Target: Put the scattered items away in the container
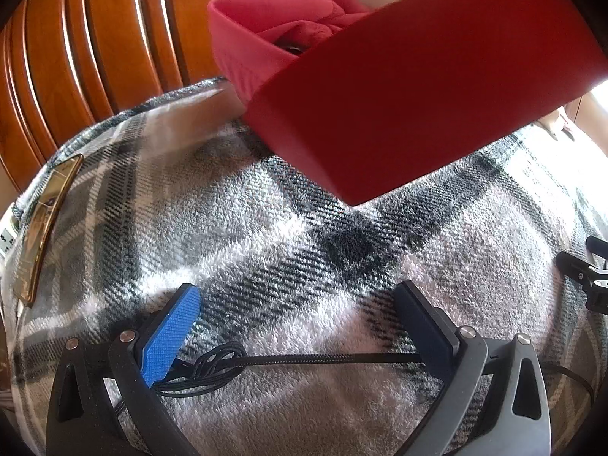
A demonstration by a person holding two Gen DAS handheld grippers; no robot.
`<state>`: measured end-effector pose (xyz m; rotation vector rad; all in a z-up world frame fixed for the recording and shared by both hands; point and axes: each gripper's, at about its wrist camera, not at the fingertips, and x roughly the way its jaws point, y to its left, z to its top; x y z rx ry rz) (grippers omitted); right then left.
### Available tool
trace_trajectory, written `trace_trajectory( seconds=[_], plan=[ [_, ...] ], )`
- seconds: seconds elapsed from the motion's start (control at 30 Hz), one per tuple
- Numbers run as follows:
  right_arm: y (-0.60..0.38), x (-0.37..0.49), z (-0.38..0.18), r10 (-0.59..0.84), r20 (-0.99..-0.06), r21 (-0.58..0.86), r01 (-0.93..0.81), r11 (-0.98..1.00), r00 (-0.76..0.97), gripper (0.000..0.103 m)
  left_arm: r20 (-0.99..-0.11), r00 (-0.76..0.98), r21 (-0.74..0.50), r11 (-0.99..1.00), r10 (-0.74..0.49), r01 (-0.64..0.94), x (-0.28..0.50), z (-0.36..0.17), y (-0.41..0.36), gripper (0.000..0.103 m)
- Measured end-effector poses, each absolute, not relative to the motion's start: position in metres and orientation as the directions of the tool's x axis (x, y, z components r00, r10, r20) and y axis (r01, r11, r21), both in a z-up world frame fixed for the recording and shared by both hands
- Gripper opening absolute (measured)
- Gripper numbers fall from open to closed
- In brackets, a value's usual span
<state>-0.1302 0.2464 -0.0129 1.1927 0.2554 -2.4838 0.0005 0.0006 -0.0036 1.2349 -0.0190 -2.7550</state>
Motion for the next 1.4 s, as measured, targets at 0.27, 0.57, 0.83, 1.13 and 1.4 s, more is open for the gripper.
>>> trace_trajectory(
  seconds=[0.27, 0.57, 0.83, 1.13, 1.4],
  plan=[
    [0.2465, -0.1302, -0.0129, -0.252, -0.781, -0.002, 0.405, -0.914, -0.572, 0.103, -0.743, -0.658, 0.062, -0.992, -0.121, 0.113, -0.0008, -0.0051, 0.0017, 0.103],
    [0.2460, -0.1303, -0.0126, -0.254, -0.784, -0.001, 0.409, -0.912, -0.567, 0.103, -0.743, -0.656, 0.062, -0.990, -0.132, 0.129, -0.0014, -0.0052, 0.0018, 0.103],
    [0.2468, -0.1300, -0.0128, -0.252, -0.783, -0.002, 0.408, -0.913, -0.568, 0.103, -0.743, -0.654, 0.063, -0.988, -0.142, 0.144, -0.0010, -0.0051, 0.0019, 0.103],
    [0.2473, -0.1297, -0.0129, -0.251, -0.782, -0.004, 0.407, -0.913, -0.570, 0.103, -0.744, -0.652, 0.064, -0.986, -0.149, 0.152, -0.0033, -0.0054, 0.0025, 0.103],
    [0.2472, -0.1298, -0.0128, -0.251, -0.782, -0.003, 0.407, -0.913, -0.570, 0.103, -0.744, -0.649, 0.065, -0.984, -0.157, 0.165, -0.0034, -0.0054, 0.0025, 0.103]
  ],
)
